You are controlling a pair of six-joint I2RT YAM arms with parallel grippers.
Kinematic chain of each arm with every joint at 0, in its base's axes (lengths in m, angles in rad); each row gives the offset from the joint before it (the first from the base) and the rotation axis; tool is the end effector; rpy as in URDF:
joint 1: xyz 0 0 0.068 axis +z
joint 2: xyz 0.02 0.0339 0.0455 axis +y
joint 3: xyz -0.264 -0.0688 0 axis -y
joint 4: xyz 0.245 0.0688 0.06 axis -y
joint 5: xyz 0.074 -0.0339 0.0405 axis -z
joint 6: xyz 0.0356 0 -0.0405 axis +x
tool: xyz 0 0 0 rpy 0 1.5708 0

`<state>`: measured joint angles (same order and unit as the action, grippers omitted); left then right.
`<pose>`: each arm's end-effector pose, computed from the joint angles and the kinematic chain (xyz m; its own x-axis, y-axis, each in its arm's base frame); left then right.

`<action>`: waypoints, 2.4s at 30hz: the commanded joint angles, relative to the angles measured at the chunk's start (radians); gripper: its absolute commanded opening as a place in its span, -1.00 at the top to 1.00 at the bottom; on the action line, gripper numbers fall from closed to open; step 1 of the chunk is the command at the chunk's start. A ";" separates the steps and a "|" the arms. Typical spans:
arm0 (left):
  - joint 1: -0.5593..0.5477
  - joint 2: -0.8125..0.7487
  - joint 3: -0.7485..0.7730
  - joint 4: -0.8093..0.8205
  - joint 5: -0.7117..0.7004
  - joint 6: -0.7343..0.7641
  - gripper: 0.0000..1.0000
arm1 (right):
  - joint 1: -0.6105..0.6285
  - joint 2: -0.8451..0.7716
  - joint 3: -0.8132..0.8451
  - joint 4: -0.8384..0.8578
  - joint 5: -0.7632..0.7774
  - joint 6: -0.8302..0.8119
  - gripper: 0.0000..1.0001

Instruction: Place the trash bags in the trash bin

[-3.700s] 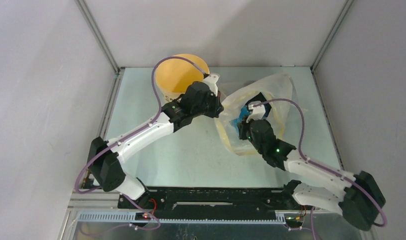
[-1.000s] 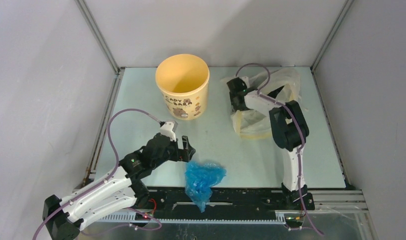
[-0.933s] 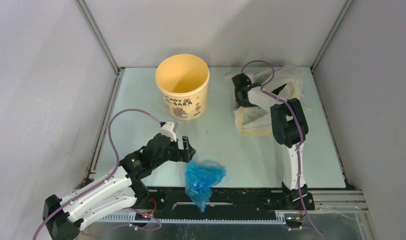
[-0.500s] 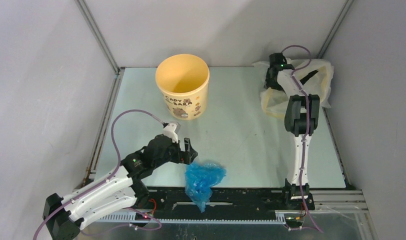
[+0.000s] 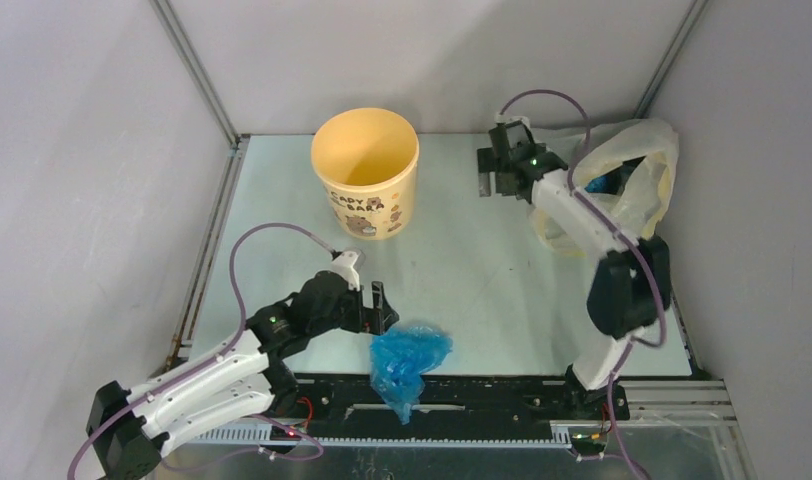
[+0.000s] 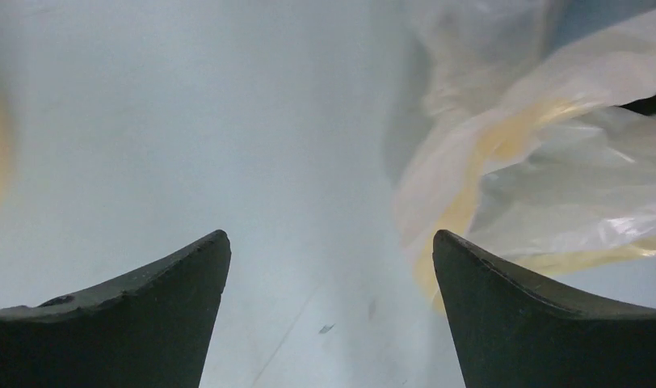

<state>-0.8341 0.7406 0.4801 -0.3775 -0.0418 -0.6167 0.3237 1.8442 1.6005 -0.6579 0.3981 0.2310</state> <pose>0.1122 -0.1215 0.2212 -0.7414 -0.0427 -0.6697 0.3539 0.8230 -0.4443 0.3929 0.1173 0.2830 -0.7388 -0.0252 -0.6735 0.1068 0.9823 -0.1539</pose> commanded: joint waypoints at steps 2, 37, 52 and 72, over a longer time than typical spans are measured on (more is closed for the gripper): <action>-0.022 0.040 -0.035 0.030 0.067 -0.050 -1.00 | 0.171 -0.258 -0.222 0.067 -0.068 -0.018 -0.88; -0.027 0.065 -0.206 0.398 0.165 -0.055 1.00 | 0.727 -0.574 -0.976 0.564 -0.401 0.345 -0.05; -0.026 0.007 -0.169 0.317 0.016 -0.073 0.94 | 0.702 -0.488 -0.959 0.541 -0.409 0.349 1.00; 0.019 -0.014 -0.038 0.132 0.021 0.020 -0.70 | 0.500 -0.935 -1.031 0.210 -0.088 0.440 1.00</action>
<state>-0.8009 0.7338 0.3752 -0.3099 -0.1898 -0.6720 0.8257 0.9401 0.5724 -0.4255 0.2657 0.6525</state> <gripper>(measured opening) 0.838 0.007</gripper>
